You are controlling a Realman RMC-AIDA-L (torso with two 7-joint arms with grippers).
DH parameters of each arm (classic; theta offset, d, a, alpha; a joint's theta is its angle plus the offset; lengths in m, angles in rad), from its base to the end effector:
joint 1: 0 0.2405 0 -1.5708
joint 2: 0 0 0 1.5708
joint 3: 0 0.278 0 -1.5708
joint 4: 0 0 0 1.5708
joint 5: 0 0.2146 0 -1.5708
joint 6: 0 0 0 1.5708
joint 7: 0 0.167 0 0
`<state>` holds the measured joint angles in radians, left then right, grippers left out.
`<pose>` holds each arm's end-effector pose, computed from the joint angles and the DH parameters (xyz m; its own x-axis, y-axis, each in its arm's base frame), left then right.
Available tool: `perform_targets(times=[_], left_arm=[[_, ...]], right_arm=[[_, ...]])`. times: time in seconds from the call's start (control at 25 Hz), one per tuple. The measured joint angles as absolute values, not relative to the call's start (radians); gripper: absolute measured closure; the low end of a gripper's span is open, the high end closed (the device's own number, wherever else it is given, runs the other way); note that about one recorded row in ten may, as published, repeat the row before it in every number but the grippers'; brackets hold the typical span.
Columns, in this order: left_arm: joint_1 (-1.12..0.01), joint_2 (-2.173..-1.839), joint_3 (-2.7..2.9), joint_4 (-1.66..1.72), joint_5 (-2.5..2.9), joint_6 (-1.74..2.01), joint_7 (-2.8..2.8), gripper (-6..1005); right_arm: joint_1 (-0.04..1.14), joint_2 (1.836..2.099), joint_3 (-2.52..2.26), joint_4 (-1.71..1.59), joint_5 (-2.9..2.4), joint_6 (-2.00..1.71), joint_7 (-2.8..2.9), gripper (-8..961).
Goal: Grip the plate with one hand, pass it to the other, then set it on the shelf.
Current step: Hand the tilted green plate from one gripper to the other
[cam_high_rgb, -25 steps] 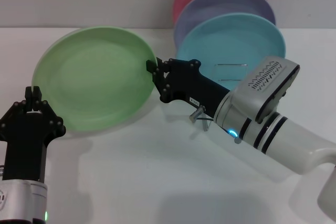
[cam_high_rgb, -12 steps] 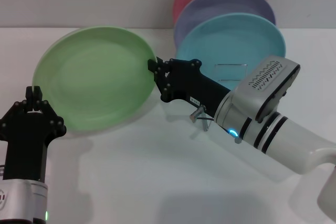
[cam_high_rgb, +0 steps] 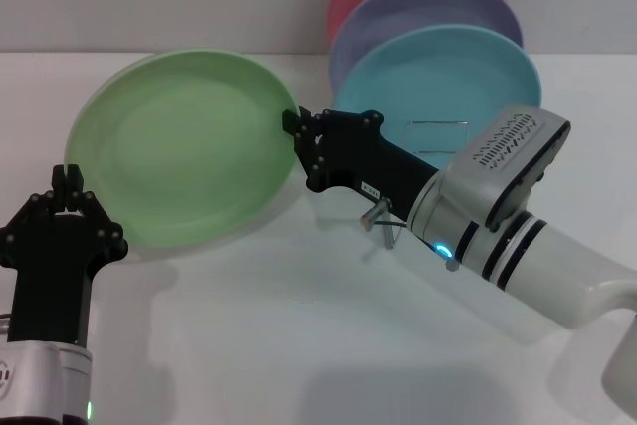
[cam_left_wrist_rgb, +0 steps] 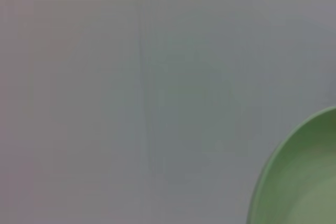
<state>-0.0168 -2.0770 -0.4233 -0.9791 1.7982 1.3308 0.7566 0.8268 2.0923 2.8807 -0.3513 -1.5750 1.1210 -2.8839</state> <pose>-0.2657 0.2437 -0.0761 0.7697 -0.0792 0.6334 0.6382 0.0761 -0.7661 0.1879 0.3809 -0.1492 0.6921 -0.0540 -0.7198 -0.5201 -0.7287 -0.4455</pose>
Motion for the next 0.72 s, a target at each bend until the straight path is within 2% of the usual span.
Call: perform_targets(times=[0.32,0.72], left_arm=[[-0.019,-2.071,-0.423,-0.976,1.805,1.329,0.74,957],[-0.025,-2.068,-0.423,-0.97,1.821,1.33,0.726,866]], right_arm=[[0.826,2.092,2.881,-0.347,-1.568,1.127,-2.884,932],[0.824,2.092,2.881,-0.347,-1.56,1.127,-2.884,934]])
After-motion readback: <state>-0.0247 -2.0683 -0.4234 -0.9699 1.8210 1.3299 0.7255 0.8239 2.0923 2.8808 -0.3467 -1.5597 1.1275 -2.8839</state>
